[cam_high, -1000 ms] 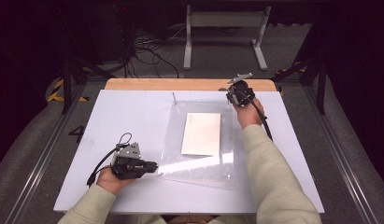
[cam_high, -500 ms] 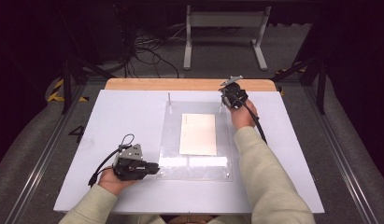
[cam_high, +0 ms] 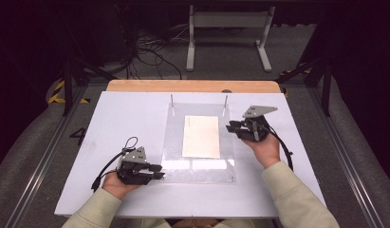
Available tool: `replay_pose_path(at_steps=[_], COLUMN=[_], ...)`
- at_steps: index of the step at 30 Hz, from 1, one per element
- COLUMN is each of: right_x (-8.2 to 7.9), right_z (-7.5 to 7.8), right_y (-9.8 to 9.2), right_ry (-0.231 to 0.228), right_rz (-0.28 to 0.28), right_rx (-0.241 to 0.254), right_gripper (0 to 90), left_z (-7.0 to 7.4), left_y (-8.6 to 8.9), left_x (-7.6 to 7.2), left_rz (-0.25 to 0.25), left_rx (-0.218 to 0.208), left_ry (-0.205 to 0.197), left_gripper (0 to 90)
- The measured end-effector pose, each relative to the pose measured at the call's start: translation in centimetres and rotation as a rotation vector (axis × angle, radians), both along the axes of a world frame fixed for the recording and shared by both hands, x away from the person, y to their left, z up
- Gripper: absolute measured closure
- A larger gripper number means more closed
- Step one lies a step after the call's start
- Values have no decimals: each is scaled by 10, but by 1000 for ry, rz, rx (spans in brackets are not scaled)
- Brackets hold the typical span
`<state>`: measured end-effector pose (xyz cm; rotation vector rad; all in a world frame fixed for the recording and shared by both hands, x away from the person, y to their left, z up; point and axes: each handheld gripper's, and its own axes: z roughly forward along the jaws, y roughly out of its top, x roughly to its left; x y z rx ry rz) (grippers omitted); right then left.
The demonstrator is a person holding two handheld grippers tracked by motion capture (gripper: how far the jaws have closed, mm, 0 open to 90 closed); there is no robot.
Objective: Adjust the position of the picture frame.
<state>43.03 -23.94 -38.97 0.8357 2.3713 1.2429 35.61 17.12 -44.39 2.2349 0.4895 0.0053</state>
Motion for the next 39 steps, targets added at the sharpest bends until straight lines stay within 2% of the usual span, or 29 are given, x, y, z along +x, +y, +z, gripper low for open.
replay_pose_path(at_steps=[2, 6, 10, 13, 18, 24, 28, 31, 35, 39], right_x=[-21, -54, -75, -84, -95, -99, -102, -103, -103, -102], right_z=[-3, -10, -19, -24, -30, -41, -49, -53, -57, -62], right_y=[-1, -1, -6, -9, -11, -13, -10, -8, -6, -2], right_ry=[-17, -34, -20, 2, 14, 46, 58, 55, 64, 75], right_rz=[47, 105, 122, 130, 144, 147, 173, 193, 214, 227], right_rx=[17, 5, 34, 31, 27, 13, -21, -30, -32, -62], right_gripper=[699, 688, 674, 656, 633, 612, 610, 607, 609, 628], left_z=[0, 2, 1, 0, -2, -7, -8, -10, -11, -13], left_y=[-1, -2, -4, -5, -5, -4, -6, -8, -8, -10], left_x=[-1, -6, -8, -9, -9, -7, -8, -8, -8, -7], left_rz=[-7, -7, -10, -15, -11, 0, -14, -20, -30, -33], left_rx=[-4, -19, -20, -13, -7, 5, 9, 26, 24, 38], left_ry=[-2, -14, -20, -23, -22, -13, -22, -24, -19, -14], left_gripper=[663, 653, 641, 637, 631, 624, 623, 623, 622, 625])
